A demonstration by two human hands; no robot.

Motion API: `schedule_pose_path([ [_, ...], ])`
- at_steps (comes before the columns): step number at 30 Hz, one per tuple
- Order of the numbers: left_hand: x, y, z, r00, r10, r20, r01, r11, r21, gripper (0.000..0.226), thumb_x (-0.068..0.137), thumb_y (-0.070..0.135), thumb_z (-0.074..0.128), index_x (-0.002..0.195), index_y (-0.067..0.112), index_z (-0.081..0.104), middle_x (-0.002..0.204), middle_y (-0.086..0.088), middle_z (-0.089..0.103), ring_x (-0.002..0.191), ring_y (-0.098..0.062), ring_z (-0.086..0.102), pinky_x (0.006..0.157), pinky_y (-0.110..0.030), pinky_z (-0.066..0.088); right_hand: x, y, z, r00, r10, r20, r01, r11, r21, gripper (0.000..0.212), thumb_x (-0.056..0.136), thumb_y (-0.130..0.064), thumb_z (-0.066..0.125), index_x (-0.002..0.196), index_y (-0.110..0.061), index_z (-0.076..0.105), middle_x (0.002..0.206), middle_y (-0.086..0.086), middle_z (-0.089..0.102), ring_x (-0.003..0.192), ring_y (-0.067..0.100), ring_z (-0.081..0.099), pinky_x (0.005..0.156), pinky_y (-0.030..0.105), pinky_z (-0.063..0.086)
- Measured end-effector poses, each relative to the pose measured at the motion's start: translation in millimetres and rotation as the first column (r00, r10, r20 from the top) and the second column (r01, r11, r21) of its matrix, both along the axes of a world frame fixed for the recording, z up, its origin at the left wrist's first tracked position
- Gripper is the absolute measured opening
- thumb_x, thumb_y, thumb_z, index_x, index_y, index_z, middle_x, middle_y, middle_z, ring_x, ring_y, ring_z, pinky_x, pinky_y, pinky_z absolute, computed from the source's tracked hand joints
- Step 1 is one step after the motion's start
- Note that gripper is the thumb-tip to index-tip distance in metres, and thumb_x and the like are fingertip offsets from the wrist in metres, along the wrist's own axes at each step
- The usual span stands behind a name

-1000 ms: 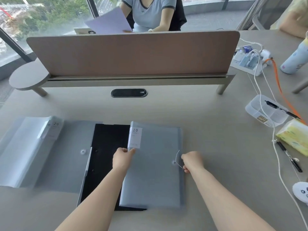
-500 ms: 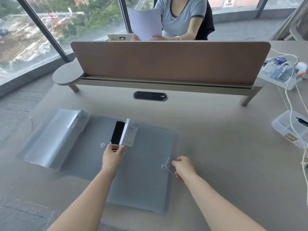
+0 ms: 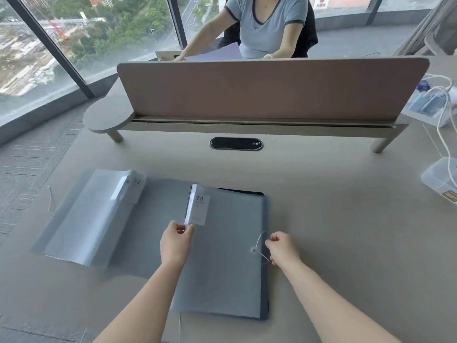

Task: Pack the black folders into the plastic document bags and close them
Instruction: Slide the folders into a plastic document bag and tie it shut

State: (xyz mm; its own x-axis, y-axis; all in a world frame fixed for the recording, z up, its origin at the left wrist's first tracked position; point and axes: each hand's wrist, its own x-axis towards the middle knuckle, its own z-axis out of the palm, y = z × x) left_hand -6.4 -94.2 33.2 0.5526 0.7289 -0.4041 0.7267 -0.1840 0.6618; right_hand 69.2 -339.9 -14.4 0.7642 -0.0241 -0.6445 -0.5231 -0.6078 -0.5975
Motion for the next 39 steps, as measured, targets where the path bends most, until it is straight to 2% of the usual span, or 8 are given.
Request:
schedule_pose_path([
  [7,-4.6,17.9,-15.8,0.994,-0.107,-0.026,0.105,0.993,-0.055,0.032,0.086,0.037,0.064,0.111,0.017,0.065,0.115,-0.004,0.064,0.097,-0.021,0.061,0.077,-0.033,0.043,-10.5,7.3,2.8,0.998,-0.014,0.067,0.021,0.994,-0.106,0.028,0.089,-0.016,0.057,0.116,-0.015,0.063,0.115,0.002,0.068,0.098,0.027,0.066,0.082,0.034,0.052],
  [10,-4.7,19.0,-16.4,0.992,-0.123,-0.003,0.122,0.988,-0.094,0.041,0.089,0.039,0.062,0.125,0.020,0.061,0.120,0.000,0.065,0.105,-0.022,0.061,0.079,-0.032,0.042,-12.8,11.5,2.8,0.997,-0.029,0.076,0.038,0.993,-0.113,0.032,0.089,-0.015,0.057,0.120,-0.014,0.063,0.120,0.002,0.067,0.103,0.026,0.065,0.084,0.033,0.051],
  [17,-3.3,22.7,-15.9,0.981,-0.190,0.023,0.192,0.976,-0.100,0.038,0.095,0.041,0.054,0.130,0.029,0.059,0.098,0.010,0.065,0.089,-0.018,0.059,0.069,-0.030,0.040,-15.8,22.0,-0.9,0.991,-0.080,0.105,0.093,0.987,-0.134,0.036,0.087,-0.010,0.054,0.121,-0.014,0.066,0.114,0.006,0.071,0.101,0.028,0.066,0.081,0.032,0.049],
  [21,-5.8,20.0,-17.9,0.984,-0.178,0.002,0.177,0.977,-0.117,0.046,0.097,0.042,0.051,0.139,0.025,0.049,0.091,0.011,0.054,0.091,-0.020,0.051,0.078,-0.031,0.038,-18.2,27.8,0.0,0.987,-0.105,0.123,0.126,0.976,-0.179,0.026,0.083,-0.006,0.051,0.093,-0.016,0.072,0.092,0.007,0.073,0.089,0.034,0.064,0.068,0.031,0.045],
  [24,-4.8,21.3,-17.6,0.981,-0.193,-0.008,0.191,0.975,-0.114,0.047,0.097,0.042,0.049,0.139,0.022,0.049,0.095,0.006,0.056,0.091,-0.022,0.052,0.078,-0.032,0.039,-20.5,29.6,3.5,0.984,-0.131,0.118,0.152,0.971,-0.183,0.033,0.077,-0.001,0.049,0.052,-0.020,0.040,0.050,-0.002,0.041,0.063,0.029,0.049,0.047,0.028,0.024],
  [29,-0.6,26.9,-20.0,0.969,-0.246,-0.037,0.240,0.964,-0.113,0.049,0.097,0.046,0.048,0.140,0.021,0.050,0.114,-0.003,0.066,0.101,-0.027,0.058,0.080,-0.033,0.041,-21.5,28.4,7.9,0.977,-0.178,0.118,0.195,0.968,-0.158,0.029,0.072,-0.001,0.049,0.048,-0.015,0.043,0.048,0.006,0.042,0.055,0.034,0.047,0.049,0.030,0.028],
  [32,3.1,24.0,-21.9,0.958,-0.283,-0.044,0.277,0.954,-0.119,0.052,0.096,0.051,0.048,0.141,0.025,0.049,0.126,-0.004,0.066,0.107,-0.026,0.060,0.079,-0.033,0.042,-22.8,23.8,13.2,0.965,-0.221,0.139,0.243,0.955,-0.171,0.018,0.075,-0.002,0.053,0.071,-0.005,0.070,0.069,0.022,0.064,0.075,0.047,0.058,0.062,0.037,0.049],
  [39,13.0,9.2,-23.6,0.950,-0.311,-0.035,0.303,0.942,-0.141,0.058,0.094,0.053,0.050,0.145,0.025,0.046,0.133,-0.005,0.063,0.118,-0.026,0.059,0.081,-0.032,0.042,-19.6,5.4,12.1,0.959,-0.269,0.093,0.282,0.945,-0.165,0.037,0.081,-0.007,0.055,0.112,-0.013,0.073,0.102,0.006,0.074,0.092,0.029,0.066,0.080,0.032,0.050],
])
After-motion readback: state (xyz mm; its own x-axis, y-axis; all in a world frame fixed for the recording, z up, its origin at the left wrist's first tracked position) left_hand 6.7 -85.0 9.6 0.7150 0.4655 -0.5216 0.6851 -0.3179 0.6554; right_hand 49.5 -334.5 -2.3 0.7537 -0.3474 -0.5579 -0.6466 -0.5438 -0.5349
